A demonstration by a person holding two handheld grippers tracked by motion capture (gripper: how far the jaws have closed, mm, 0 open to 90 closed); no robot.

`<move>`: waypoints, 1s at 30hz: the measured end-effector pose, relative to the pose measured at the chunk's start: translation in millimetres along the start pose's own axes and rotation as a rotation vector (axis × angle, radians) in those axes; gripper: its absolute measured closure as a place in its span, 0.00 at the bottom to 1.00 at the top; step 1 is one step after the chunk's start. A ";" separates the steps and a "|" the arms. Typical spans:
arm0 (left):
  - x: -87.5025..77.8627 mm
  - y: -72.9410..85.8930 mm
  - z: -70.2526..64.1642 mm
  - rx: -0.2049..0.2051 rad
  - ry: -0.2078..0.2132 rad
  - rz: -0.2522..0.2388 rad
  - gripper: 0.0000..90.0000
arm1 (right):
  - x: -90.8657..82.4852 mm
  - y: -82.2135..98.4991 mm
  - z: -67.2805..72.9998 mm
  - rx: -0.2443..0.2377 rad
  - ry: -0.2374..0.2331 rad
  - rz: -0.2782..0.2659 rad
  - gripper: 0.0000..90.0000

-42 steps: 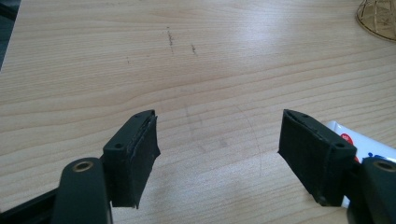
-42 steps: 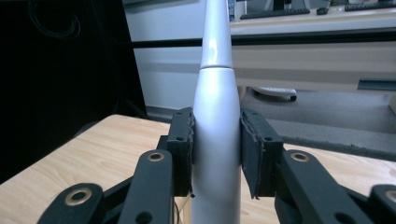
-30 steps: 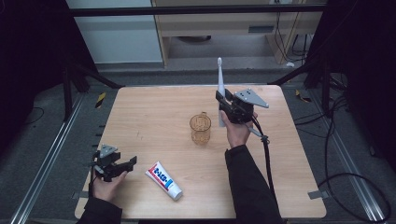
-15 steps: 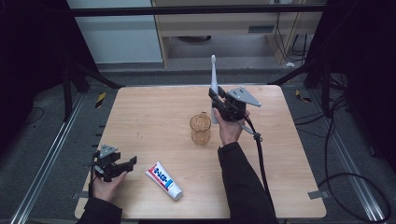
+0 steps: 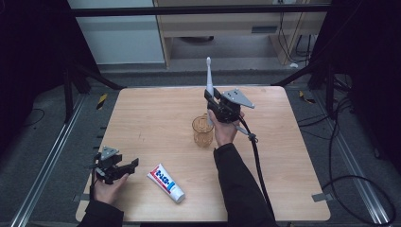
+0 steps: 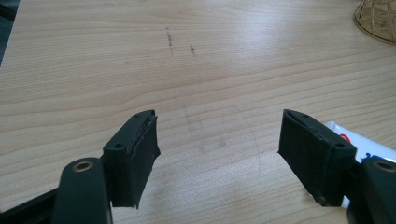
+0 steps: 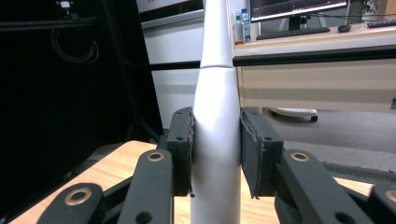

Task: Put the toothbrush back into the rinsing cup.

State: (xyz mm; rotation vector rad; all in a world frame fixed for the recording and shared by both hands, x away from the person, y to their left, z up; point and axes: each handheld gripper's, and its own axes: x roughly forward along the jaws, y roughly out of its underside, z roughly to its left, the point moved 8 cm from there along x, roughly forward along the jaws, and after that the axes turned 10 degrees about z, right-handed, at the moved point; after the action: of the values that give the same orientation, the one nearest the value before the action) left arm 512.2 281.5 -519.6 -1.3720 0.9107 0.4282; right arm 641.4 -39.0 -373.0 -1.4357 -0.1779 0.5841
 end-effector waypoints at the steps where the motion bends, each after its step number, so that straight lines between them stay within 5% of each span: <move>1: 0.0 0.0 0.1 0.000 0.001 0.000 0.31 | 3.2 2.6 0.9 0.004 -0.004 0.005 0.75; 30: -0.1 -0.3 -0.3 -0.003 0.002 -0.004 0.31 | 23.8 35.5 3.8 0.005 -0.013 0.089 0.74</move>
State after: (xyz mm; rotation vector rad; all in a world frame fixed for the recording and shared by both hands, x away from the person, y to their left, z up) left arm 512.2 281.2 -519.4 -1.3772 0.9098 0.4255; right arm 650.3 -23.4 -411.9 -1.4402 -0.1235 0.6663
